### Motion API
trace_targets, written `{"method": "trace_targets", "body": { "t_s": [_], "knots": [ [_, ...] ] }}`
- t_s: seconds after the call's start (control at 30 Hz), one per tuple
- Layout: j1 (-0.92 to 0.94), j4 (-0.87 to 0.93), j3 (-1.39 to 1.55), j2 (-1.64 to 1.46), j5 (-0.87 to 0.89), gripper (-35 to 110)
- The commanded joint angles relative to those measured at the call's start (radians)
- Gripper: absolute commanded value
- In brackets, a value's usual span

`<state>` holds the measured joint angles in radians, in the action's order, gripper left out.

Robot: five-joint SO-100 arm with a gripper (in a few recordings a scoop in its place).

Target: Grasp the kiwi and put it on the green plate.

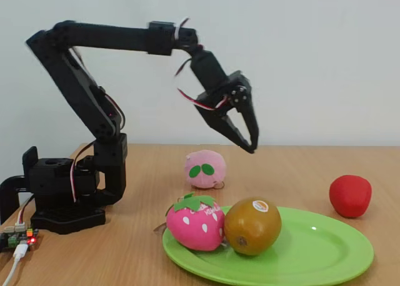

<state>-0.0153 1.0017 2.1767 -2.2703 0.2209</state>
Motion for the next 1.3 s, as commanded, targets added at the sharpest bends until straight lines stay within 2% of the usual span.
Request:
{"method": "trace_targets", "body": {
  "t_s": [0.0, 0.23, 0.4, 0.73, 1.07, 1.27],
  "knots": [
    [-0.066, -0.012, 0.095, -0.16, -0.054, -8],
    [-0.104, -0.006, 0.399, -0.538, -0.147, -8],
    [-0.089, 0.095, 0.595, -0.739, -0.153, -8],
    [-0.1, 0.209, 0.779, -0.89, -0.163, -8],
    [-0.029, 0.235, 0.922, -1.017, -0.222, -8],
    [-0.051, 0.239, 0.923, -1.025, -0.143, -8]
  ]
}}
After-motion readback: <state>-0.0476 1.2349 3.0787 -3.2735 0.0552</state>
